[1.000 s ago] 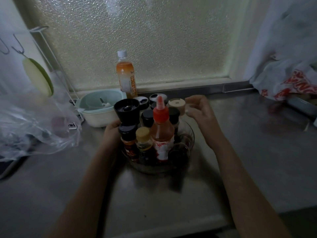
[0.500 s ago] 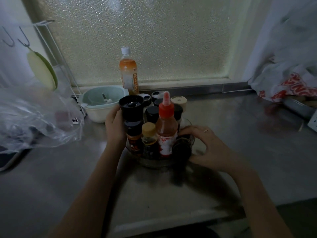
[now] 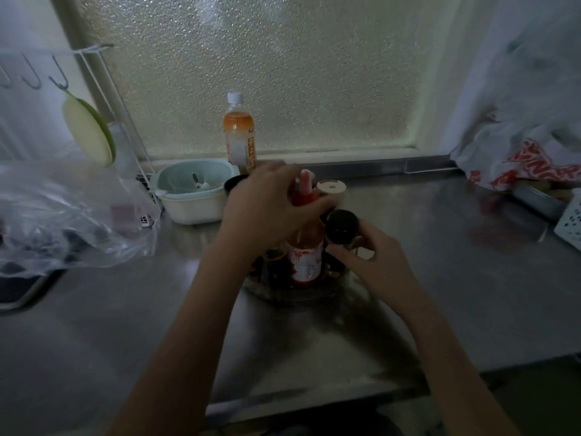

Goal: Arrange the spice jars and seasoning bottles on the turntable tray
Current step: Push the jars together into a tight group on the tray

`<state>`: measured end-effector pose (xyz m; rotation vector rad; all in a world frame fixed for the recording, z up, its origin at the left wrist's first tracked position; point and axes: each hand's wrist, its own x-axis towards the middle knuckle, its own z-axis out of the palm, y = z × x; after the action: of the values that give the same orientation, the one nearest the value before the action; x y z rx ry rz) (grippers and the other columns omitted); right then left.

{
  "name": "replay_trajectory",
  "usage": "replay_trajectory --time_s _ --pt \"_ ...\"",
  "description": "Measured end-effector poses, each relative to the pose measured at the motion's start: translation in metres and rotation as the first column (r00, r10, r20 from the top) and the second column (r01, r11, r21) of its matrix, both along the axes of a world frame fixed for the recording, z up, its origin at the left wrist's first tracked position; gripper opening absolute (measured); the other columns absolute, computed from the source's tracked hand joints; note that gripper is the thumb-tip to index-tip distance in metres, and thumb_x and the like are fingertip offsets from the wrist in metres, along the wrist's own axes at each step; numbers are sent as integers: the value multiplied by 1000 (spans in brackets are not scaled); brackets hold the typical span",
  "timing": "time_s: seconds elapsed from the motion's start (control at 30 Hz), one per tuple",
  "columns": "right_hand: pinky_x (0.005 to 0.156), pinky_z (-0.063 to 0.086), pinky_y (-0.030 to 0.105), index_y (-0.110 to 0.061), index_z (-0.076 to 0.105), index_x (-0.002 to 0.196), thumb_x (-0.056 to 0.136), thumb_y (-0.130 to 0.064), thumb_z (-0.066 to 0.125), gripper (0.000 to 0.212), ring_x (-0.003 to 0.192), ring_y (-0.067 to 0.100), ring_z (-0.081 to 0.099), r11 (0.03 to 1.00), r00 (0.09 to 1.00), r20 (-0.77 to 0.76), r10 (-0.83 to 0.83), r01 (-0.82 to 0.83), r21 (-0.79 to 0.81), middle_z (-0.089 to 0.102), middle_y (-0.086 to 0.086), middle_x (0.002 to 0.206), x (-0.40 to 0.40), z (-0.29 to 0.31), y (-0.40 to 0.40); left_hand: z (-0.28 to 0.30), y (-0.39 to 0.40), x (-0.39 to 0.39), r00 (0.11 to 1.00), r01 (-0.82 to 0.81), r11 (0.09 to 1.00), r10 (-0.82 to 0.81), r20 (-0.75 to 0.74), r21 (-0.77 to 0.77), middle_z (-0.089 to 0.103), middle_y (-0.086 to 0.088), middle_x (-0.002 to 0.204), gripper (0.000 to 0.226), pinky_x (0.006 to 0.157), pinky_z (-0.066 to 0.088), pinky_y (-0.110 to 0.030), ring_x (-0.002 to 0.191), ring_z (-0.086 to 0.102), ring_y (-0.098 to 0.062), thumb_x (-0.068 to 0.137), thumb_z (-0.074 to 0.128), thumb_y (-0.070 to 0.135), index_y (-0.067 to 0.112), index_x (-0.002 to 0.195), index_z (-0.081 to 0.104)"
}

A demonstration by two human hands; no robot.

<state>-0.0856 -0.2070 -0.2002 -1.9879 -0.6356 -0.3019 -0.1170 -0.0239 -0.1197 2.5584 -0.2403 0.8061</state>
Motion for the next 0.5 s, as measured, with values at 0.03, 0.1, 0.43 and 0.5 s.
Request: replay_trajectory --time_s 0.03,0.1,0.43,0.5 --pt "67 45 8 -27 58 107 82 -23 72 29 74 -12 57 1000 1000 4 -5 5 14 61 -20 92 -1 1 1 -3 -4 2 999 -37 998 39 -35 58 54 11 86 42 68 44 -27 78 52 -9 78 53 65 28 97 60" --pt "70 46 12 -30 56 108 83 -24 71 30 75 -7 58 1000 1000 -8 -11 12 26 61 -18 93 -2 2 2 -8 -9 3 999 -49 998 50 -17 42 53 10 73 30 60 40 -25 68 53 -11 81 56 58 28 83 56" --pt "67 46 5 -15 60 114 80 -17 73 37 81 -5 61 987 998 -51 -36 44 152 62 -16 96 -12 11 25 20 21 -14 937 41 792 181 299 -609 43 5 49 33 50 34 -30 48 39 -11 75 59 38 9 60 52" --pt "66 41 0 -13 59 117 79 -17 75 41 79 -9 57 993 998 -14 -54 55 103 62 -5 101 -11 10 37 21 19 -19 937 32 819 174 302 -573 41 6 48 32 49 31 -27 46 35 -6 77 62 31 6 59 51"
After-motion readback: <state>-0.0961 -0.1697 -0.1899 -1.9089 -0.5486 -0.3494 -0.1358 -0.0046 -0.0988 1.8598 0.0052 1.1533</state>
